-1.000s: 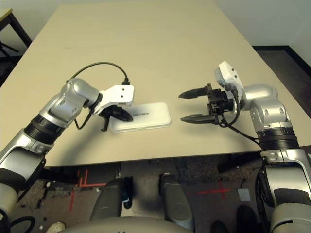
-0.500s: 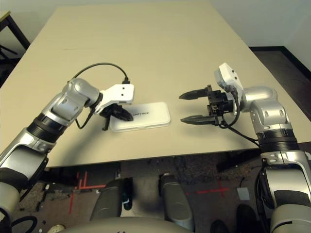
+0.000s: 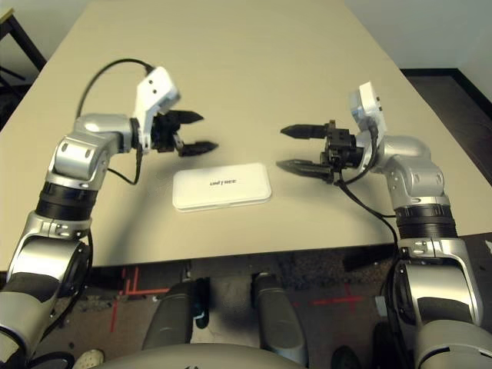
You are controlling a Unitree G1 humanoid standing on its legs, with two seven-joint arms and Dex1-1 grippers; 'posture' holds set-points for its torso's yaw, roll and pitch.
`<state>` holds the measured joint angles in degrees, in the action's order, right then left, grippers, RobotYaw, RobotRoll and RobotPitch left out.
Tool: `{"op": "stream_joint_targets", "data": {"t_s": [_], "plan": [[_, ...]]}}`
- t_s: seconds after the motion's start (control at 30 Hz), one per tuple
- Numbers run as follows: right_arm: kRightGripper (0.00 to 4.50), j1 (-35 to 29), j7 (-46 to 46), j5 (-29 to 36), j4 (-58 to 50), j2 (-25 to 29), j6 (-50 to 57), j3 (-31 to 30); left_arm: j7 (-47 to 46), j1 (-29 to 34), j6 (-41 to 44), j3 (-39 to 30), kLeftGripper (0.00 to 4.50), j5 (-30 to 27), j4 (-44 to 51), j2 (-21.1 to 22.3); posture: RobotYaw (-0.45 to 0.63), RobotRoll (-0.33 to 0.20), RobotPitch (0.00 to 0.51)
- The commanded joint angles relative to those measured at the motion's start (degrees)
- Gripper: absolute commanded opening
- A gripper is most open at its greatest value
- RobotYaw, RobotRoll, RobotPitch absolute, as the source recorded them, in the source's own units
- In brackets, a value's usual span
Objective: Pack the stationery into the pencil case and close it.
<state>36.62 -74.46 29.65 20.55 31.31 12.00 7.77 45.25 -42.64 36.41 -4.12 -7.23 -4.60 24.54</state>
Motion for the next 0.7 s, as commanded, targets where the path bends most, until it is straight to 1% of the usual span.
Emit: {"op": "stream_joint_targets", "data": {"t_s": [0.03,0.07,0.13,0.2,0.27,0.3,0.33,0.37,0.4,0.47,0.57,0.7], "plan": [[4.50,-0.20,9.14,0.68,1.34,-3.05,-2.00,4.43,-12.08,5.06,-2.95,-11.23,4.46,-2.91,4.07,-3.01,-0.02,0.000,0.161],[4.50,-0.24,11.32,0.40,1.99,-4.08,-3.37,5.45,-16.03,7.05,-4.09,-15.40,4.46,-3.92,4.97,-4.45,-0.01,0.000,0.161],[4.50,-0.07,15.65,-0.97,3.65,-5.37,-6.91,6.97,-21.42,11.30,-6.03,-20.01,4.46,-4.38,6.86,-6.05,-0.01,0.000,0.161],[4.50,0.47,20.48,-2.68,5.95,-5.93,-9.84,8.05,-24.94,15.24,-8.23,-21.70,4.46,-3.78,8.52,-6.60,0.00,0.000,0.159],[4.50,0.99,24.56,-4.17,7.93,-6.11,-12.49,8.80,-27.89,17.30,-9.55,-22.61,4.46,-3.96,9.19,-7.07,0.00,0.000,0.157],[4.50,1.34,27.48,-4.61,8.81,-6.03,-11.57,9.21,-30.09,17.80,-10.70,-23.07,4.46,-3.53,8.76,-7.31,0.00,0.000,0.156],[4.50,1.97,32.26,-5.27,9.68,-5.71,-7.35,9.48,-32.16,18.16,-12.16,-23.79,4.46,-3.26,7.95,-7.59,0.01,0.000,0.154],[4.50,2.54,38.08,-7.58,10.54,-5.13,-4.24,9.19,-33.85,18.59,-13.56,-24.21,4.46,-2.94,7.15,-7.62,0.01,0.000,0.154],[4.50,2.89,41.47,-9.51,11.27,-4.52,-2.81,8.62,-34.74,19.10,-14.87,-24.26,4.46,-2.80,6.47,-7.47,0.01,0.000,0.152],[4.50,3.09,41.16,-9.14,12.11,-4.76,-5.31,9.31,-35.91,19.86,-17.15,-23.97,4.46,-2.84,5.79,-7.32,0.01,0.000,0.149],[4.50,3.73,47.75,-10.20,14.61,-4.41,-6.73,11.29,-38.37,19.76,-19.98,-24.11,4.46,-2.78,3.85,-7.31,0.00,0.000,0.146],[4.50,3.48,52.71,-12.33,17.41,-3.41,-11.38,12.05,-39.50,19.49,-22.43,-23.35,4.46,-2.87,1.19,-6.70,0.00,0.000,0.145]]}}
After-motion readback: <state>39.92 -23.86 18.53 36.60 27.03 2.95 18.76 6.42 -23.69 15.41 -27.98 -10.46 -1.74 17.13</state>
